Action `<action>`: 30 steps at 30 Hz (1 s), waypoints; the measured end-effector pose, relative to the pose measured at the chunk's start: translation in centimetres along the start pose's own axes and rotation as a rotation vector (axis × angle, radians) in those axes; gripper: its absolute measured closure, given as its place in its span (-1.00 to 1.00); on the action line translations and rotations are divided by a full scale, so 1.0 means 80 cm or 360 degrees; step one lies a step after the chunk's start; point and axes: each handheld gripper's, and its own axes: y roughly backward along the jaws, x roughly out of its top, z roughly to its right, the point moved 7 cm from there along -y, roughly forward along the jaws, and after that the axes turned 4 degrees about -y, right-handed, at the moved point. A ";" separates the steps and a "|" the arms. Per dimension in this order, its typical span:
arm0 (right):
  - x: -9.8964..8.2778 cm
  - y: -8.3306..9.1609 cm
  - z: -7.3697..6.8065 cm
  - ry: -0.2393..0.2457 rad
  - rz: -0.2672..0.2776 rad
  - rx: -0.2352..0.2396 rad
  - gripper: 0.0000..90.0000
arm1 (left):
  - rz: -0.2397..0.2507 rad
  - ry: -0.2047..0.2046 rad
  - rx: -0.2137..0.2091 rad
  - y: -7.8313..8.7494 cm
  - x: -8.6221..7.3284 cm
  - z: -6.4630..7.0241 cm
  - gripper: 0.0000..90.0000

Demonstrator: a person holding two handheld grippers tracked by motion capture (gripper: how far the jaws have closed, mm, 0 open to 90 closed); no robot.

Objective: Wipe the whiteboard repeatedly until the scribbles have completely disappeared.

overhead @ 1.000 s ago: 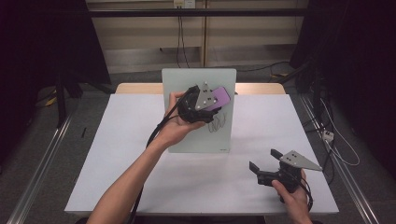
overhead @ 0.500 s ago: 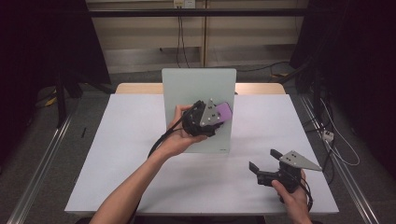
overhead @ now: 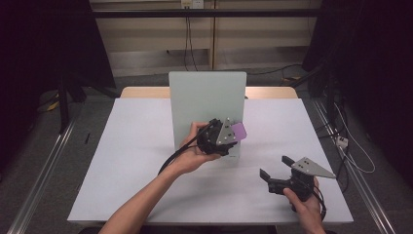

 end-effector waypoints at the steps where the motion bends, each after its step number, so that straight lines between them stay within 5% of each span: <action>1: 0.000 0.000 0.000 0.0001 0.0000 -0.0001 -0.91 | 0.0010 0.0006 0.0012 0.002 0.003 -0.005 -0.09; 9: 0.000 0.001 0.000 -0.0002 0.0001 0.0002 -0.91 | 0.0066 0.0083 0.0099 0.027 0.023 -0.051 -0.09; 13: 0.000 0.000 0.000 -0.0002 0.0001 0.0002 -0.91 | 0.0079 0.0082 0.0121 0.031 0.025 -0.056 -0.10; 21: 0.000 0.000 -0.001 0.0000 0.0002 0.0003 -0.91 | -0.0030 -0.0026 0.0078 0.019 0.009 -0.028 -0.10; 30: 0.000 0.000 -0.001 0.0001 -0.0003 0.0002 -0.91 | -0.0117 -0.0059 -0.0071 0.002 -0.022 0.014 -0.10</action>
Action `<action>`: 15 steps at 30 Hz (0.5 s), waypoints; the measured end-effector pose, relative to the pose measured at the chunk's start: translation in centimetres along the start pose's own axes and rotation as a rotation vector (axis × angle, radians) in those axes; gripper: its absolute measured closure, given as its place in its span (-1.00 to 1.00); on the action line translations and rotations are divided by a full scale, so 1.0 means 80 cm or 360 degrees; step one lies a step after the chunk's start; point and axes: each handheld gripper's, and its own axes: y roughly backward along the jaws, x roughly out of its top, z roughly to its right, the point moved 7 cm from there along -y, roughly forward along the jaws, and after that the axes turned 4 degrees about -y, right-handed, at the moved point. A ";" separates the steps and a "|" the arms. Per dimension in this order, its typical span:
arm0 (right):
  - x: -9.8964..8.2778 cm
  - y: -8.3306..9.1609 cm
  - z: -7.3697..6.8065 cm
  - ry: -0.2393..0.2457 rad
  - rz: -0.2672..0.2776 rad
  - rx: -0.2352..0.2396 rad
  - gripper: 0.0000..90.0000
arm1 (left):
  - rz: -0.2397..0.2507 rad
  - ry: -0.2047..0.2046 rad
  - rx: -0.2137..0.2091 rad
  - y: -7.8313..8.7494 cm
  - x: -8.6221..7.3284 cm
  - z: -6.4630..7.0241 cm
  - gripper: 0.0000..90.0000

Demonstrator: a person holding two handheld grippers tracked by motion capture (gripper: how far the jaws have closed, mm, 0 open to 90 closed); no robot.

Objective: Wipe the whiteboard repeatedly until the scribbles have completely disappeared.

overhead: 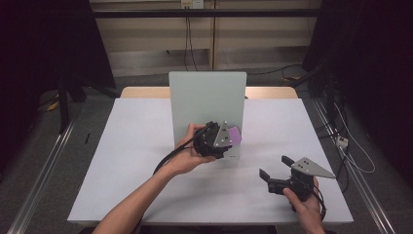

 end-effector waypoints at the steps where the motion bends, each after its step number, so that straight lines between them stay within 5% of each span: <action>1: 0.000 0.000 0.000 0.0001 0.0000 0.0000 -0.91 | 0.0002 0.0006 -0.0007 0.000 0.000 -0.001 -0.09; 3: 0.000 0.000 0.001 0.0000 0.0002 -0.0005 -0.91 | 0.0017 0.0039 -0.0027 0.002 0.002 -0.004 -0.09; 15: 0.000 0.000 0.001 0.0002 0.0003 -0.0003 -0.91 | 0.0104 0.0095 0.0110 0.034 0.030 -0.061 -0.10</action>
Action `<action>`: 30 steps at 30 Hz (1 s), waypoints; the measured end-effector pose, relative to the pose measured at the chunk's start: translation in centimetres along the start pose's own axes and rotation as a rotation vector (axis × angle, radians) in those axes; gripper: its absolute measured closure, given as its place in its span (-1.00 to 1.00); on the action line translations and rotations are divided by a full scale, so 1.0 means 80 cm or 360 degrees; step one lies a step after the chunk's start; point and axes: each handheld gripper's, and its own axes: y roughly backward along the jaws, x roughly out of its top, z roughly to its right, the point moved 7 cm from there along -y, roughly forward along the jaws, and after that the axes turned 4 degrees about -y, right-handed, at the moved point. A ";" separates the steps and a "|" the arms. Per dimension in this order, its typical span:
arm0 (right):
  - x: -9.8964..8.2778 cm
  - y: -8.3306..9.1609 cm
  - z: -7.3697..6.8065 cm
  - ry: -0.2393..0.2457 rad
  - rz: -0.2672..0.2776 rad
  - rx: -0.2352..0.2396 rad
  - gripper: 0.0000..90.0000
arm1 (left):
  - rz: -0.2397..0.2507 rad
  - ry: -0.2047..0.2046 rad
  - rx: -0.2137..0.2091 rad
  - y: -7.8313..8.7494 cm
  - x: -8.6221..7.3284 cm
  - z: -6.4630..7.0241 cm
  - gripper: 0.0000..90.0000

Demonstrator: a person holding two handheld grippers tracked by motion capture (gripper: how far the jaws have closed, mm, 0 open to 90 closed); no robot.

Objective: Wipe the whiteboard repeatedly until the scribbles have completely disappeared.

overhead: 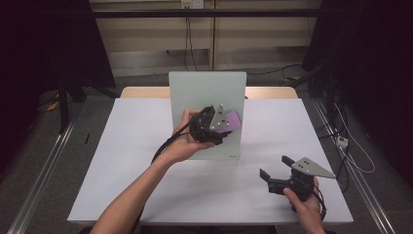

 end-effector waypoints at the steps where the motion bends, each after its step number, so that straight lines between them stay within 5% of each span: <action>1: 0.000 0.000 0.000 -0.0001 0.0000 0.0000 -0.91 | 0.0021 0.0019 0.0018 0.003 0.003 -0.006 -0.10; 4: 0.000 0.000 0.000 0.0000 0.0000 0.0001 -0.91 | 0.0042 0.0036 0.0024 0.007 0.005 -0.013 -0.09; 8: 0.000 -0.001 -0.001 -0.0008 0.0000 0.0001 -0.91 | 0.0004 -0.0020 0.0020 0.000 0.002 -0.002 -0.09; 20: 0.000 0.000 -0.001 -0.0002 0.0000 0.0004 -0.91 | -0.0146 -0.0148 -0.0204 -0.041 -0.039 0.078 -0.09; 27: 0.000 0.000 -0.001 -0.0002 -0.0002 0.0004 -0.91 | -0.0196 -0.0158 -0.0231 -0.035 -0.050 0.078 -0.09; 30: 0.000 -0.001 0.000 -0.0003 0.0000 -0.0002 -0.91 | -0.0147 -0.0085 -0.0204 -0.030 -0.044 0.068 -0.09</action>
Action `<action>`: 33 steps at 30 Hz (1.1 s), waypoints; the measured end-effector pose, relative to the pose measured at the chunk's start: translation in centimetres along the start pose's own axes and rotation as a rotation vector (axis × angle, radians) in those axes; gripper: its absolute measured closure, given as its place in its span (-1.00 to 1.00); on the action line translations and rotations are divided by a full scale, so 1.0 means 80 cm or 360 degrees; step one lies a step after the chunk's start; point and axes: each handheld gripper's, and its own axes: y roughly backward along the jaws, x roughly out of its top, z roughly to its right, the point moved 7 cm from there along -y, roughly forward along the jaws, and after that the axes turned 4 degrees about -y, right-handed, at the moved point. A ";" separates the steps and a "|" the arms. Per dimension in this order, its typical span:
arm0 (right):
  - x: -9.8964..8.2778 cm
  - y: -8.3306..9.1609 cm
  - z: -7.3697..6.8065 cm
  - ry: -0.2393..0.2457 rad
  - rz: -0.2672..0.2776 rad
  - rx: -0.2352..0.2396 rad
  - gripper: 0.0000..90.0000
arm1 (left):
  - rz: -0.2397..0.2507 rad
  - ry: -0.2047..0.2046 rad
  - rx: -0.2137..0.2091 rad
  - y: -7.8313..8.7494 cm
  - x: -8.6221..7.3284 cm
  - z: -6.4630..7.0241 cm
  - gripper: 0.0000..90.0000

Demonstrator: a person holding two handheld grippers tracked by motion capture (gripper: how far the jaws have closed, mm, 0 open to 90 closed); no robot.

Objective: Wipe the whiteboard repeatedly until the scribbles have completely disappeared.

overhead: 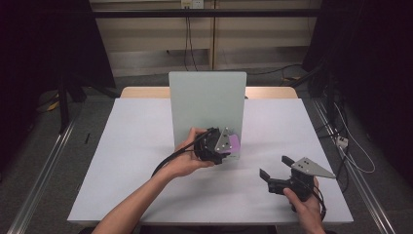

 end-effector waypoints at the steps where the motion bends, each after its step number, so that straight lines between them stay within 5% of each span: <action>1: 0.000 0.000 0.000 -0.0001 -0.0002 0.0000 -0.91 | 0.0007 0.0018 0.0015 0.004 0.002 -0.006 -0.09; 8: 0.000 0.000 -0.001 -0.0001 -0.0005 0.0002 -0.91 | 0.0113 0.0122 0.0173 0.037 0.028 -0.053 -0.09; 12: 0.000 0.000 0.000 -0.0003 0.0001 0.0002 -0.91 | 0.0131 0.0153 0.0171 0.043 0.033 -0.064 -0.10; 15: 0.000 -0.001 -0.001 0.0006 -0.0005 0.0007 -0.91 | 0.0111 0.0121 0.0174 0.037 0.032 -0.057 -0.10; 20: 0.000 0.000 -0.001 -0.0001 -0.0004 0.0003 -0.91 | 0.0047 0.0057 0.0080 0.015 0.021 -0.028 -0.10; 29: -0.001 0.000 -0.001 0.0001 -0.0005 0.0006 -0.91 | -0.0009 0.0074 -0.0017 -0.004 -0.006 0.008 -0.10; 33: 0.000 -0.001 0.000 -0.0003 -0.0004 0.0000 -0.91 | -0.0021 0.0089 -0.0042 0.000 -0.012 0.006 -0.09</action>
